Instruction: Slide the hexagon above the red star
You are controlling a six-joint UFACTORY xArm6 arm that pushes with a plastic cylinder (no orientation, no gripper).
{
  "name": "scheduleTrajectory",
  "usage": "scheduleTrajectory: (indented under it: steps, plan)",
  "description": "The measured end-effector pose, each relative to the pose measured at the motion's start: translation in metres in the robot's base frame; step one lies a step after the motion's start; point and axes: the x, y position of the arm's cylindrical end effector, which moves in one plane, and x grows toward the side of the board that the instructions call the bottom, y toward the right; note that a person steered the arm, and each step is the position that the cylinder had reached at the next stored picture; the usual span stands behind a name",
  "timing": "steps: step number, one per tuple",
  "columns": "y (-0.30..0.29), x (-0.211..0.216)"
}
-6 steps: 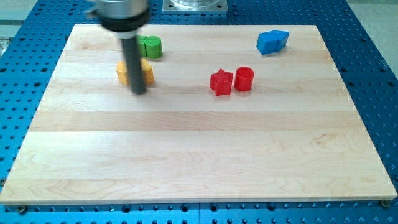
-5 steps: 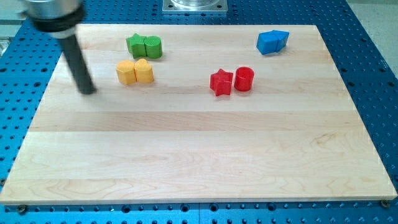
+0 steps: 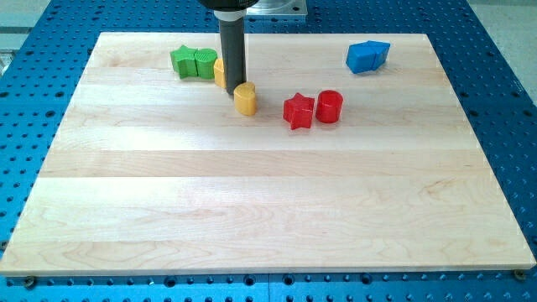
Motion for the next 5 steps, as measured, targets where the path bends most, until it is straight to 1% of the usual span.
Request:
scheduleTrajectory:
  steps: [1,2,3,4,5]
  plan:
    - [-0.074,0.018]
    - [-0.066,-0.017]
    - [-0.008,-0.05]
    - [0.053,-0.062]
    - [0.1,-0.067]
